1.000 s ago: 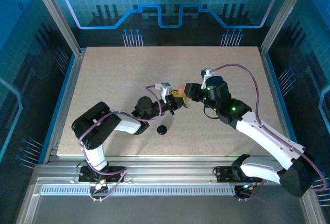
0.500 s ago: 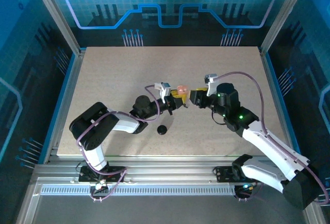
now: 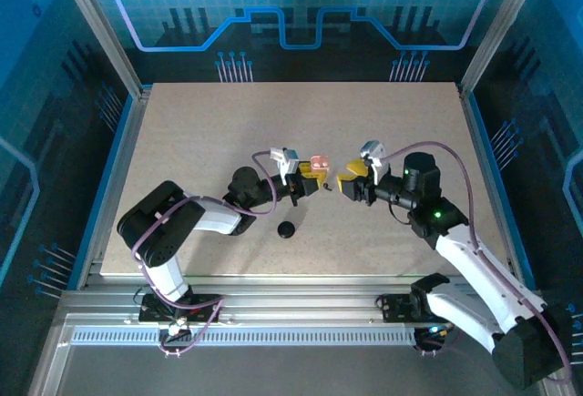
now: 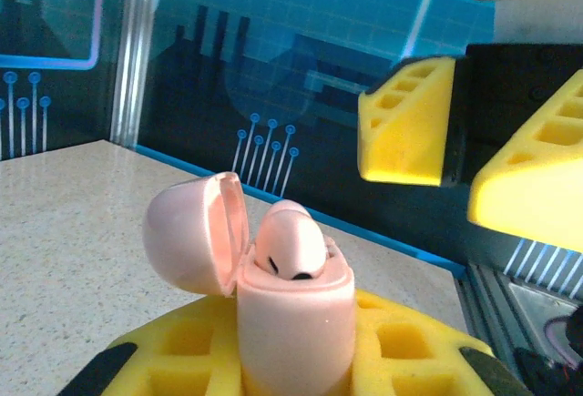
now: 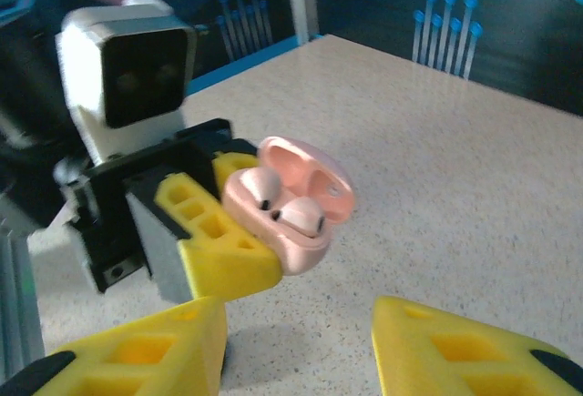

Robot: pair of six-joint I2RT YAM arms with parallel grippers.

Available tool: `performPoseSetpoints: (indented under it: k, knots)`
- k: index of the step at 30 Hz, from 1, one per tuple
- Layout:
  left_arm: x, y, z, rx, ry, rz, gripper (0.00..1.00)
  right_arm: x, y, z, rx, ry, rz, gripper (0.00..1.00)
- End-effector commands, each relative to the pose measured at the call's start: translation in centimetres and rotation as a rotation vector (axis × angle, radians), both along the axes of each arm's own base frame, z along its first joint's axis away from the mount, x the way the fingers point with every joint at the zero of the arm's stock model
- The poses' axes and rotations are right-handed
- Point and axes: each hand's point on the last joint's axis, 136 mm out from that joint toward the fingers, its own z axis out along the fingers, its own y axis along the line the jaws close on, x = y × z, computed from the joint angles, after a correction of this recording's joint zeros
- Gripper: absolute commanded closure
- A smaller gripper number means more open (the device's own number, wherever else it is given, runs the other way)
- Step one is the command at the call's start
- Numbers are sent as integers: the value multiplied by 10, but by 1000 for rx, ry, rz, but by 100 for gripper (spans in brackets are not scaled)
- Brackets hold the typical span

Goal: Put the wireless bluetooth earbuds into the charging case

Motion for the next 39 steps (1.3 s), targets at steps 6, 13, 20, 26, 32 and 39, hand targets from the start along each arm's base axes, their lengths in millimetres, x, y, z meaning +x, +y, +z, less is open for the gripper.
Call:
performPoseSetpoints:
  k: [6,13,20,26,32,39]
  knots:
    - [-28,-4,15,20,-166,-131,81,-48,5,-6,-206,-215,313,50]
    - [-39,-7,19,22,-206,-182,81,-30,-2,-29,-345,-138,293,45]
    - [-47,-8,20,31,-248,-207,81,-25,12,-29,-305,-84,379,38]
    - [-48,-9,19,33,-246,-209,81,-21,22,-20,-296,-116,452,40]
    - [-48,-11,17,35,-242,-217,81,-29,31,-6,-263,-158,560,41]
    - [-47,-12,14,41,-237,-211,81,-42,27,7,-290,-199,621,48]
